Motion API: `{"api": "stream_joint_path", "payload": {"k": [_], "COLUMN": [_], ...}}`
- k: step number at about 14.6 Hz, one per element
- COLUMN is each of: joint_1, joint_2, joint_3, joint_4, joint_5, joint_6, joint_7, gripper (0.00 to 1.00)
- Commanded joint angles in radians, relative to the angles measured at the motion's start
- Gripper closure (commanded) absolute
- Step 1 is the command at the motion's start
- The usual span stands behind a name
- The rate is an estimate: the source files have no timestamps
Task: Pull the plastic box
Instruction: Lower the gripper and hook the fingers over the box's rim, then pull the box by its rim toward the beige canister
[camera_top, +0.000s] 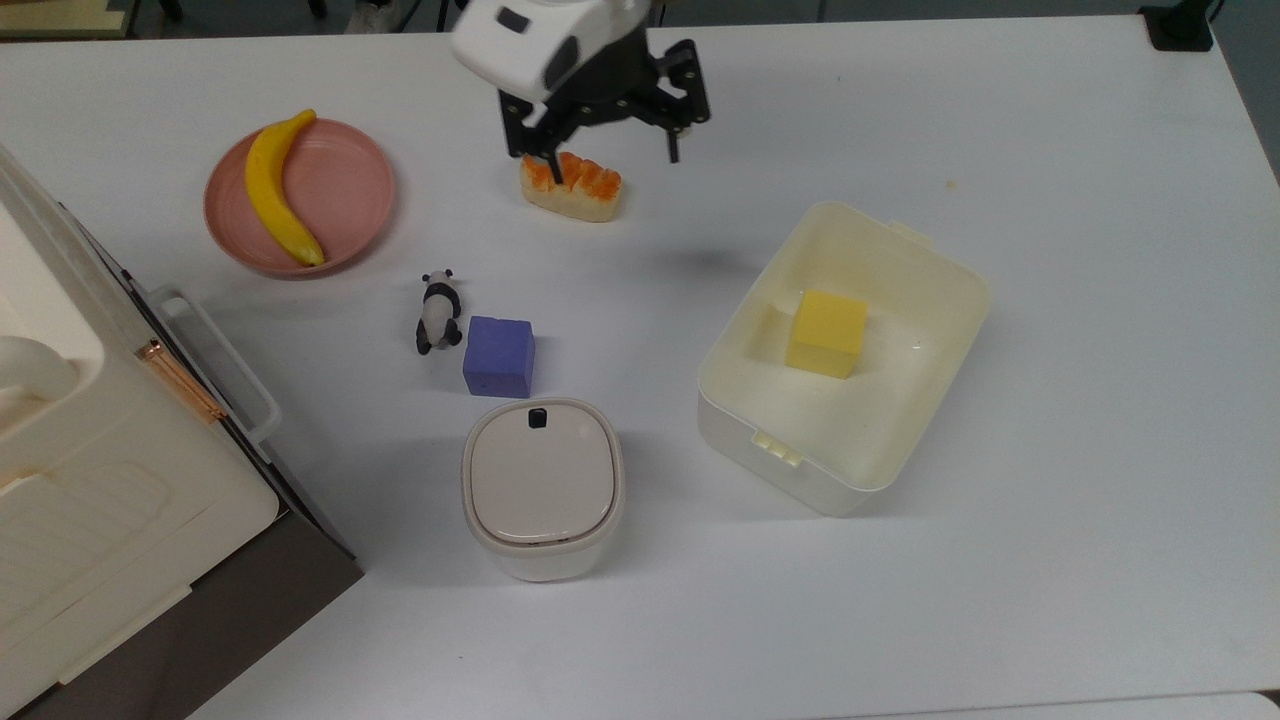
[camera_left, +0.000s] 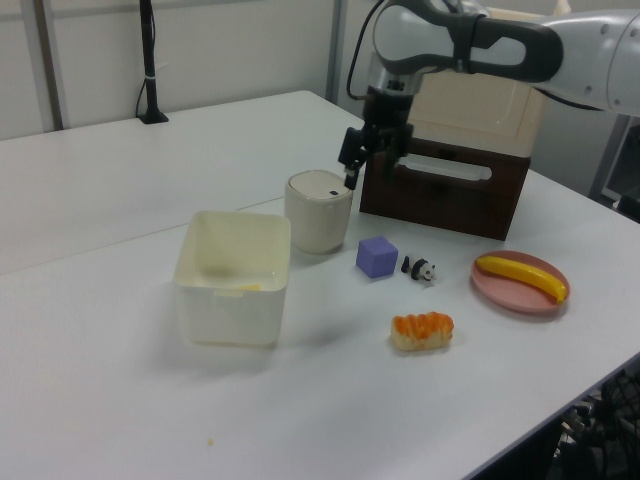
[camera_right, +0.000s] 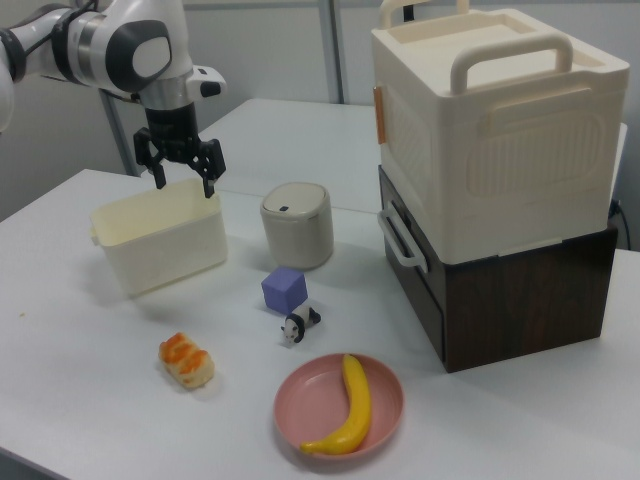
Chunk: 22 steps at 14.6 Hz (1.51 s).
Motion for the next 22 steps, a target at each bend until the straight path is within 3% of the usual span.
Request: {"api": "stream_joint_path", "payload": {"k": [1, 5, 9, 11, 15, 18, 22], "joint_1": [0.051, 0.155, 0.238, 0.262, 0.264, 0.269, 0.26], "joint_2": [0.04, 0.136, 0.198, 0.25, 0.288, 0.287, 0.279], "joint_3": [-0.005, -0.019, -0.028, -0.032, -0.031, -0.029, -0.035], "joint_4": [-0.002, 0.046, 0.058, 0.058, 0.054, 0.046, 0.047], "joint_5": [0.044, 0.027, -0.001, -0.053, -0.119, -0.125, -0.133], "joint_6": [0.101, 0.231, 0.334, 0.371, 0.368, 0.352, 0.157], "joint_7": [-0.223, -0.385, -0.406, -0.406, -0.458, -0.497, -0.664], "gripper": [0.0, 0.0, 0.0, 0.0, 0.0, 0.0, 0.0]}}
